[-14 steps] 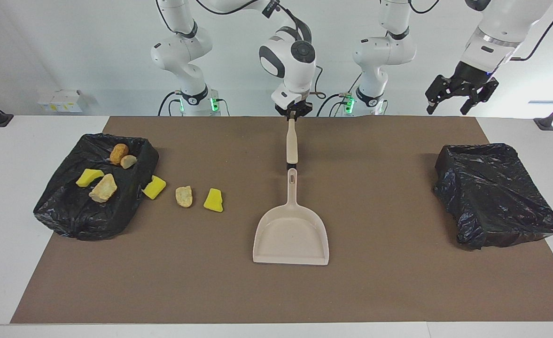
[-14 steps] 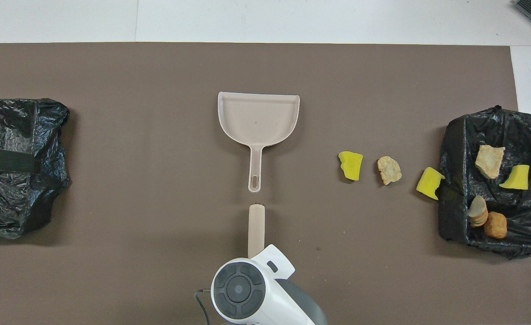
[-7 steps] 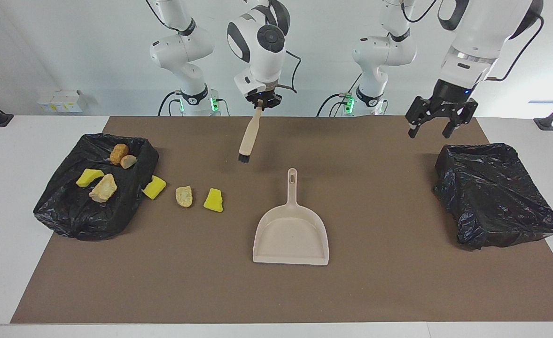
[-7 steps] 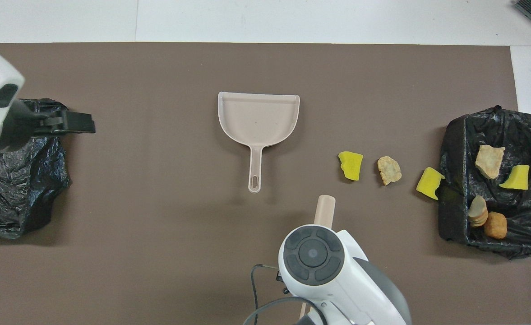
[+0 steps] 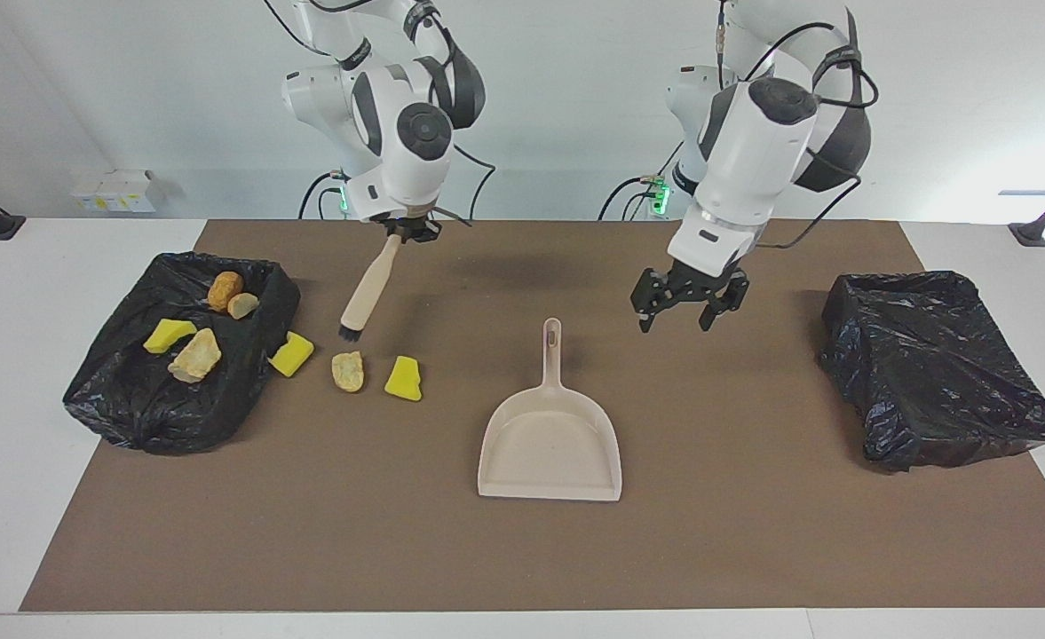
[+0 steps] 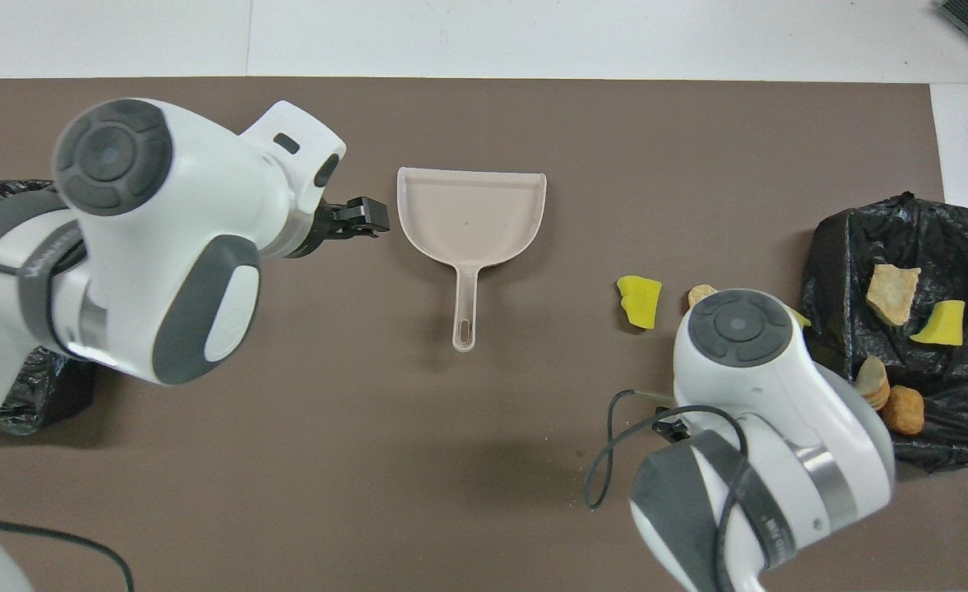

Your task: Sweep and dump trash in bin

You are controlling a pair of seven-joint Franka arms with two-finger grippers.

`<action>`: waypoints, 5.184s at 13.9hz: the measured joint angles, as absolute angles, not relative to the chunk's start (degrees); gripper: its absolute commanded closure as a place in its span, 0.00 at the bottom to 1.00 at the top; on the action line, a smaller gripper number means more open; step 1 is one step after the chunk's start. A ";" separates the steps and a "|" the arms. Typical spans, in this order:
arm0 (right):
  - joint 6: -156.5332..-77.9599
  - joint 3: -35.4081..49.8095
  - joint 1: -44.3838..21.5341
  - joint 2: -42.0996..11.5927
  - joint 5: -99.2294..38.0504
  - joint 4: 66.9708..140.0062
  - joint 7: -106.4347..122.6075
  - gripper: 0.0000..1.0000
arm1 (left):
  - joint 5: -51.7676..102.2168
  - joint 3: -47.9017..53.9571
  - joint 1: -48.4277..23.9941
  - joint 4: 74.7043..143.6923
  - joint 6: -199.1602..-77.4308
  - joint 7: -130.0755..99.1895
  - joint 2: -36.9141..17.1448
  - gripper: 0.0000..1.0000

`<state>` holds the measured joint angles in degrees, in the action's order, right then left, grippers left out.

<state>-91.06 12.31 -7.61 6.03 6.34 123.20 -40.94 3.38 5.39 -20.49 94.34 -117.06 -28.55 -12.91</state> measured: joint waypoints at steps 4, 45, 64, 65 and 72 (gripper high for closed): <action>-96.13 12.23 0.96 5.90 11.05 126.52 -31.62 1.00 | 2.23 5.59 -26.71 91.74 -123.20 -31.47 -21.64 0.00; -111.17 12.44 13.05 4.50 -2.00 131.80 2.07 1.00 | -5.81 4.73 -16.12 108.19 -116.48 57.58 -9.09 1.00; -113.00 12.94 -1.96 -2.46 1.48 126.13 -19.27 1.00 | -0.77 4.88 -21.86 120.24 -125.07 50.98 -5.11 1.00; -113.00 12.97 -2.28 -3.08 1.48 125.36 -19.50 1.00 | -0.77 4.88 -21.86 120.46 -125.25 50.80 -5.11 1.00; -112.87 13.00 -7.69 -9.47 1.48 117.43 -19.53 1.00 | -0.77 4.85 -21.82 120.73 -125.98 50.18 -5.11 1.00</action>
